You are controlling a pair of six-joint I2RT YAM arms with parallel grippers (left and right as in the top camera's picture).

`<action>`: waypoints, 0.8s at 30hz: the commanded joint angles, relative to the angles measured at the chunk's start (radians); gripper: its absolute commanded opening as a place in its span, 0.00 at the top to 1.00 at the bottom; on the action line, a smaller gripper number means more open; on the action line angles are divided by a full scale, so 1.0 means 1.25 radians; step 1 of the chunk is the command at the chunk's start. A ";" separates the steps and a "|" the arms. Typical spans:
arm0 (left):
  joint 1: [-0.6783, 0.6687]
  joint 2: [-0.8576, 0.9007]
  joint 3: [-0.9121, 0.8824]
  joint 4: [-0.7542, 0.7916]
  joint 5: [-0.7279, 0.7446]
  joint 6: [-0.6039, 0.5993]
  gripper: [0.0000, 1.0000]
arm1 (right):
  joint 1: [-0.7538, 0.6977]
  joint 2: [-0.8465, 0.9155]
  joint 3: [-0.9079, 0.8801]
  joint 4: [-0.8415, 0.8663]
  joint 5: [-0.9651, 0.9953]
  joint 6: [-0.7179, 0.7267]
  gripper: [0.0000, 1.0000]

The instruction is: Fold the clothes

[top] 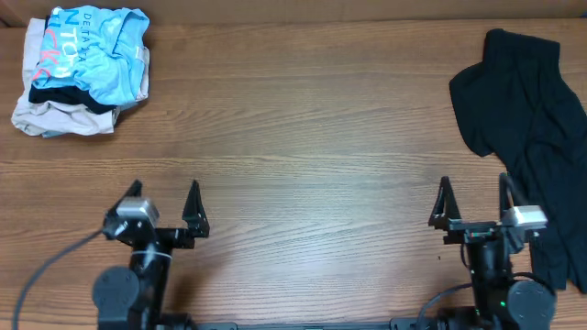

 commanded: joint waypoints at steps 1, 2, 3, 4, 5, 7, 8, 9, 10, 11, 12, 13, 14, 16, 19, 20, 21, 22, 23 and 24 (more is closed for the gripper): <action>0.007 0.120 0.128 -0.028 0.036 0.069 0.00 | 0.003 0.080 0.112 -0.037 0.007 -0.024 0.00; 0.007 0.154 0.163 -0.045 0.042 0.080 0.00 | 0.003 0.106 0.142 -0.051 0.007 -0.024 0.00; 0.007 0.190 0.201 -0.065 0.051 0.087 0.00 | 0.003 0.138 0.178 -0.070 0.007 -0.024 0.00; 0.007 0.232 0.247 -0.092 0.055 0.088 0.00 | 0.003 0.173 0.215 -0.091 0.007 -0.024 0.00; 0.007 0.276 0.296 -0.125 0.055 0.089 0.00 | 0.003 0.204 0.248 -0.113 0.007 -0.023 0.00; 0.007 0.359 0.387 -0.191 0.055 0.105 0.00 | 0.003 0.287 0.333 -0.176 0.008 -0.023 0.00; 0.007 0.404 0.437 -0.232 0.055 0.112 0.00 | 0.003 0.324 0.371 -0.206 0.008 -0.023 0.00; 0.007 0.445 0.483 -0.271 0.055 0.116 0.00 | 0.003 0.375 0.420 -0.246 0.008 -0.023 0.00; 0.007 0.490 0.532 -0.313 0.055 0.120 0.00 | 0.003 0.424 0.465 -0.284 0.014 -0.023 0.00; 0.007 0.529 0.574 -0.349 0.055 0.121 0.00 | 0.003 0.467 0.503 -0.319 0.017 -0.023 0.00; 0.007 0.573 0.620 -0.386 0.054 0.121 0.00 | 0.002 0.519 0.550 -0.361 0.025 -0.023 0.00; 0.007 0.608 0.656 -0.416 0.054 0.121 0.00 | 0.002 0.565 0.589 -0.398 0.036 -0.023 0.00; 0.007 0.643 0.690 -0.441 0.054 0.121 0.00 | 0.001 0.614 0.630 -0.437 0.049 -0.023 0.00; 0.007 0.710 0.746 -0.477 0.055 0.121 0.00 | -0.010 0.720 0.714 -0.514 0.061 -0.023 0.00; 0.007 0.790 0.776 -0.481 0.055 0.121 0.00 | -0.044 0.889 0.829 -0.612 0.061 -0.023 0.00; 0.007 0.814 0.776 -0.478 0.054 0.121 0.00 | -0.056 0.943 0.856 -0.625 0.065 -0.023 0.00; 0.007 0.834 0.776 -0.475 0.053 0.121 0.00 | -0.063 0.980 0.869 -0.621 0.063 -0.023 0.00; 0.007 0.855 0.776 -0.474 0.053 0.121 0.00 | -0.067 1.016 0.874 -0.607 0.062 -0.023 0.00; 0.007 0.879 0.776 -0.474 0.054 0.121 0.00 | -0.070 1.046 0.873 -0.592 0.062 -0.023 0.00; 0.007 0.900 0.776 -0.474 0.055 0.120 0.00 | -0.073 1.082 0.873 -0.583 0.062 -0.023 0.00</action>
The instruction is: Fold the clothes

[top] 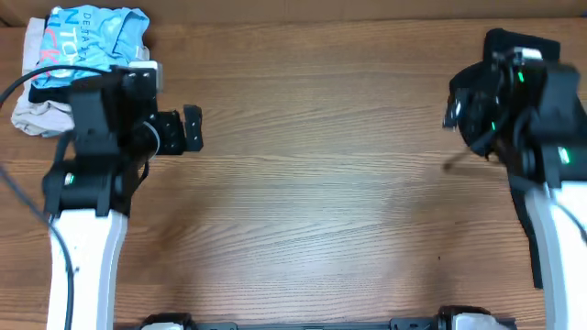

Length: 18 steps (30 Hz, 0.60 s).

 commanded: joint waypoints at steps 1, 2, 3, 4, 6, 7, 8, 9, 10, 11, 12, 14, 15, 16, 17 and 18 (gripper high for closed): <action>0.006 0.077 0.018 -0.002 0.009 0.018 0.00 | -0.012 0.105 0.020 0.016 0.012 -0.002 0.00; 0.006 0.100 0.018 -0.003 0.009 0.018 0.00 | -0.014 0.140 0.020 0.024 0.012 -0.002 0.00; 0.006 0.121 0.018 -0.005 0.009 0.018 0.00 | -0.017 0.172 0.020 0.030 0.013 -0.002 0.00; 0.006 0.138 0.018 -0.006 0.009 0.018 0.00 | -0.023 0.200 0.020 0.034 0.015 0.004 0.00; 0.006 0.172 0.018 -0.005 0.009 0.018 0.00 | -0.041 0.269 0.020 0.040 0.015 0.062 0.04; 0.006 0.184 0.018 -0.005 0.009 0.018 0.00 | -0.050 0.299 0.020 0.040 0.015 0.084 0.09; 0.005 0.195 0.018 -0.005 0.009 0.018 0.00 | -0.060 0.328 0.020 0.039 0.015 0.106 0.14; 0.005 0.204 0.018 -0.005 0.009 0.018 0.00 | -0.069 0.352 0.020 0.038 0.015 0.125 0.17; 0.003 0.211 0.018 -0.005 0.009 0.018 0.00 | -0.079 0.377 0.020 0.036 0.015 0.143 0.20; 0.003 0.217 0.018 -0.004 0.009 0.018 0.00 | -0.090 0.402 0.020 0.034 0.014 0.162 0.22; 0.003 0.222 0.018 -0.005 0.009 0.018 0.00 | -0.101 0.424 0.020 0.033 0.014 0.177 0.24; 0.003 0.228 0.018 -0.003 0.008 0.018 0.00 | -0.122 0.461 0.020 0.033 0.015 0.204 0.26; 0.003 0.229 0.018 -0.002 0.006 0.018 0.00 | -0.131 0.475 0.020 0.034 0.014 0.213 0.26; 0.003 0.230 0.018 0.000 0.006 0.018 0.00 | -0.141 0.492 0.020 0.037 0.015 0.225 0.27; 0.003 0.230 0.018 0.002 0.006 0.018 0.00 | -0.147 0.503 0.020 0.041 0.014 0.228 0.27; 0.003 0.230 0.018 0.008 0.006 0.018 0.00 | -0.154 0.515 0.020 0.047 0.014 0.228 0.28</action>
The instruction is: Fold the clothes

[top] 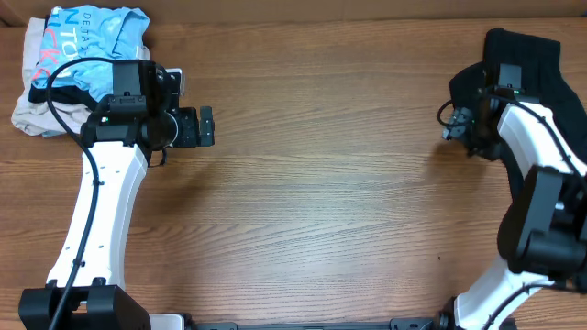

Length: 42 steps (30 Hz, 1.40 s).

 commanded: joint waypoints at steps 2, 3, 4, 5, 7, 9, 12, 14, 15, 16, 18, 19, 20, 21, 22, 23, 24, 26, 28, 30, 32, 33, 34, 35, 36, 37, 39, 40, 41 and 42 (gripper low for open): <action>0.003 0.005 0.017 0.015 0.006 0.018 0.00 | -0.024 0.038 0.017 0.027 0.008 0.049 0.30; 0.003 0.005 0.017 0.019 0.006 0.018 0.00 | -0.026 0.047 0.016 0.039 0.009 0.049 0.31; 0.003 0.005 0.017 0.022 0.006 0.018 0.00 | -0.026 0.050 0.016 0.047 0.009 0.049 0.31; 0.003 0.005 0.017 0.023 0.006 0.018 0.00 | -0.026 0.055 0.016 0.057 0.009 0.049 0.32; 0.003 0.005 0.017 0.026 0.006 0.018 0.00 | -0.026 0.060 0.016 0.074 0.013 0.051 0.36; 0.003 0.005 0.017 0.025 0.006 0.018 0.00 | -0.026 0.065 0.016 0.085 0.042 0.074 0.37; 0.002 0.005 0.017 0.025 0.006 0.018 0.00 | -0.026 0.069 0.016 0.099 0.093 0.097 0.37; 0.002 0.005 0.017 0.026 0.006 0.018 0.00 | -0.026 0.072 0.016 0.110 0.117 0.097 0.37; 0.002 0.005 0.017 0.026 0.006 0.018 0.00 | -0.026 0.073 0.016 0.112 0.123 0.097 0.37; 0.002 0.005 0.017 0.027 0.006 0.018 0.00 | -0.026 0.074 0.016 0.114 0.128 0.098 0.37; 0.002 0.005 0.017 0.030 0.006 0.018 0.00 | -0.026 0.074 0.016 0.124 0.128 0.097 0.37; 0.002 0.005 0.017 0.032 0.006 0.018 0.00 | -0.026 0.074 0.016 0.128 0.128 0.097 0.37; 0.003 0.005 0.017 0.034 0.006 0.018 0.00 | -0.026 0.074 0.016 0.132 0.128 0.097 0.37; 0.002 0.005 0.017 0.036 0.006 0.018 0.00 | -0.026 0.076 0.016 0.135 0.128 0.097 0.37; 0.002 0.005 0.017 0.037 0.006 0.018 0.00 | -0.026 0.079 0.016 0.137 0.128 0.097 0.38; 0.002 0.005 0.017 0.038 0.006 0.018 0.00 | -0.026 0.085 0.016 0.137 0.128 0.097 0.39; 0.002 0.005 0.017 0.038 0.006 0.018 0.00 | -0.026 0.091 0.016 0.137 0.128 0.097 0.40; 0.002 0.005 0.017 0.038 0.006 0.018 0.00 | -0.026 0.110 0.016 0.133 0.126 0.096 0.41; 0.002 0.005 0.017 0.044 0.006 0.018 0.00 | -0.026 0.125 0.016 0.130 0.121 0.093 0.44; 0.003 0.005 0.017 0.054 0.006 0.018 0.00 | -0.026 0.136 0.016 0.123 0.112 0.094 0.52; 0.003 0.005 0.017 0.061 0.006 0.018 0.00 | -0.025 0.139 0.016 0.112 0.096 0.094 0.62; 0.003 0.005 0.017 0.063 0.006 0.018 0.00 | -0.024 0.139 0.016 0.109 0.082 0.093 0.72; 0.003 0.005 0.017 0.066 0.002 0.018 0.00 | -0.022 0.139 0.016 0.106 0.046 0.094 0.83; 0.003 0.005 0.017 0.068 -0.008 0.018 0.00 | -0.018 0.139 0.016 0.106 0.016 0.093 0.89; 0.003 0.005 0.017 0.071 -0.022 0.018 0.00 | -0.013 0.139 0.016 0.106 -0.017 0.094 0.95; 0.003 0.005 0.017 0.075 -0.041 0.018 0.00 | -0.005 0.139 0.016 0.106 -0.050 0.094 0.96; 0.004 0.005 0.017 0.084 -0.078 0.018 0.02 | 0.020 0.139 0.018 0.106 -0.124 0.093 0.96; 0.005 0.005 0.017 0.090 -0.096 0.018 0.02 | 0.042 0.139 0.020 0.106 -0.155 0.093 0.96; 0.008 0.005 0.017 0.096 -0.113 0.018 0.02 | 0.062 0.139 0.023 0.103 -0.180 0.093 0.96; 0.011 0.005 0.017 0.102 -0.128 0.017 0.02 | 0.087 0.139 0.027 0.100 -0.205 0.093 0.96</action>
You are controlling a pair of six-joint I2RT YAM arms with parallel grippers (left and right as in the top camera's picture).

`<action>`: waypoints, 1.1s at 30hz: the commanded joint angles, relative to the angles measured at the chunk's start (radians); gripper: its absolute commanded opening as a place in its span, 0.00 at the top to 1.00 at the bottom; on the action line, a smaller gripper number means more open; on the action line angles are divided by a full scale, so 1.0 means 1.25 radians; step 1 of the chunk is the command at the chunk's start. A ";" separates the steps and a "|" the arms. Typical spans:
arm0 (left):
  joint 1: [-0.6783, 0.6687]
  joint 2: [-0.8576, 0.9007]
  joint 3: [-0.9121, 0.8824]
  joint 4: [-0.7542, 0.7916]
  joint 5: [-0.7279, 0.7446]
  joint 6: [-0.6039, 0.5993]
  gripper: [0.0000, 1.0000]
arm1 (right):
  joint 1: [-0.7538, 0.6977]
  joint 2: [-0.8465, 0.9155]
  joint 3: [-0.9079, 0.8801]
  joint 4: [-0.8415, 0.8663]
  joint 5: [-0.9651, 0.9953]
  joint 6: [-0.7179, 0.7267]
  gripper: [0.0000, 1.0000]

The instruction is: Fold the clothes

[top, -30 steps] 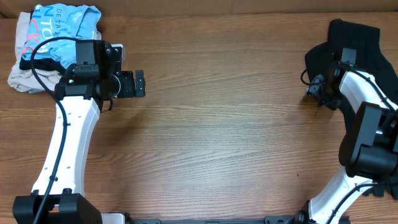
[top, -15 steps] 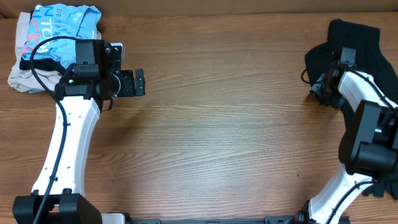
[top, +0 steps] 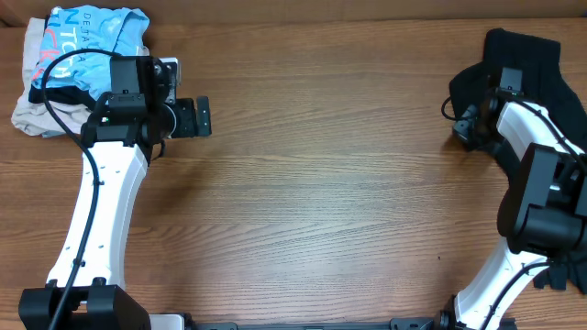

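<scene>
A black garment [top: 543,87] lies spread at the table's right edge. My right gripper [top: 464,128] is down at the garment's left border. Its dark fingers merge with the cloth, so their state is unclear. At the far left corner sits a pile of clothes [top: 87,46]: a light blue printed shirt on top, with black and beige pieces under it. My left gripper [top: 194,117] hangs open just right of that pile, over bare wood, holding nothing.
The wooden table [top: 312,202] stretches between the two arms. The left arm's white links [top: 92,220] cross the left side, and the right arm [top: 537,183] rises along the right edge over part of the black garment.
My right gripper has shifted slightly right, onto the black garment's left edge. The left gripper has moved a little up the frame and stays beside the pile.
Both grippers stood open near the table's front edge, with the pile and the black garment untouched. Then both arms were stretched out, the left toward the pile and the right toward the black garment. Now the right gripper is at the garment's edge.
</scene>
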 commanded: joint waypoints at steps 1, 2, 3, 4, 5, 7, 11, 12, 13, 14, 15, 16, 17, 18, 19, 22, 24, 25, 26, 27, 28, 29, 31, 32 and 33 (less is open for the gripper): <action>0.017 0.005 0.017 0.023 -0.093 0.015 0.02 | 0.129 0.038 0.005 -0.020 -0.213 0.001 0.96; 0.023 0.005 0.017 0.028 -0.100 0.015 0.02 | 0.165 0.038 0.014 -0.028 -0.233 0.001 0.96; 0.033 0.005 0.017 0.034 -0.103 0.015 0.01 | 0.209 0.038 0.027 -0.038 -0.253 0.001 0.96; 0.041 0.005 0.017 0.038 -0.107 0.015 0.01 | 0.249 0.038 0.039 -0.048 -0.267 0.002 0.96; 0.050 0.005 0.017 0.041 -0.113 0.015 0.00 | 0.299 0.038 0.056 -0.059 -0.284 0.002 0.96; 0.068 0.005 0.017 0.043 -0.118 0.015 0.00 | 0.396 0.038 0.092 -0.081 -0.312 0.002 0.96; 0.106 0.005 0.017 0.039 -0.117 0.015 0.00 | 0.598 0.038 0.173 -0.115 -0.337 0.001 0.87; 0.114 0.005 0.017 0.037 -0.117 0.015 0.00 | 0.651 0.038 0.193 -0.125 -0.335 -0.008 0.82; 0.123 0.005 0.017 0.033 -0.117 0.015 0.00 | 0.699 0.038 0.213 -0.135 -0.323 -0.008 0.73; 0.129 0.005 0.017 0.030 -0.117 0.016 0.00 | 0.734 0.038 0.228 -0.145 -0.309 -0.007 0.66; 0.136 0.005 0.017 0.026 -0.117 0.016 0.00 | 0.770 0.038 0.248 -0.162 -0.292 -0.007 0.59; 0.142 0.005 0.017 0.023 -0.117 0.016 0.00 | 0.793 0.038 0.266 -0.180 -0.278 -0.007 0.56; 0.147 0.005 0.017 0.019 -0.117 0.018 0.00 | 0.810 0.038 0.287 -0.202 -0.260 -0.005 0.53; 0.150 0.005 0.017 0.017 -0.117 0.018 0.00 | 0.818 0.036 0.305 -0.222 -0.246 -0.001 0.51; 0.152 0.005 0.017 0.016 -0.117 0.018 0.00 | 0.820 0.034 0.325 -0.243 -0.237 -0.001 0.50; 0.152 0.005 0.017 0.013 -0.116 0.018 0.00 | 0.793 0.024 0.390 -0.307 -0.218 -0.001 0.46; 0.150 0.005 0.017 0.012 -0.110 0.018 0.00 | 0.747 0.015 0.430 -0.343 -0.192 -0.001 0.43; 0.148 0.005 0.017 0.012 -0.104 0.018 0.00 | 0.724 0.012 0.443 -0.356 -0.177 0.000 0.41; 0.147 0.005 0.017 0.011 -0.097 0.018 0.00 | 0.698 0.009 0.454 -0.367 -0.157 0.003 0.39; 0.139 0.005 0.017 0.007 -0.064 0.019 0.00 | 0.607 0.006 0.462 -0.393 -0.127 0.003 0.30; 0.134 0.005 0.017 0.003 -0.048 0.019 0.00 | 0.574 0.006 0.462 -0.401 -0.126 0.002 0.29; 0.128 0.005 0.017 0.000 -0.027 0.019 0.00 | 0.530 0.009 0.460 -0.407 -0.127 0.003 0.28; 0.112 0.005 0.017 -0.008 0.010 0.021 0.00 | 0.460 0.011 0.450 -0.409 -0.127 0.002 0.28; 0.101 0.006 0.017 -0.012 0.019 0.029 0.00 | 0.431 0.011 0.445 -0.406 -0.128 0.002 0.27; 0.088 0.007 0.016 -0.015 0.020 0.038 0.01 | 0.394 0.011 0.435 -0.397 -0.131 0.002 0.27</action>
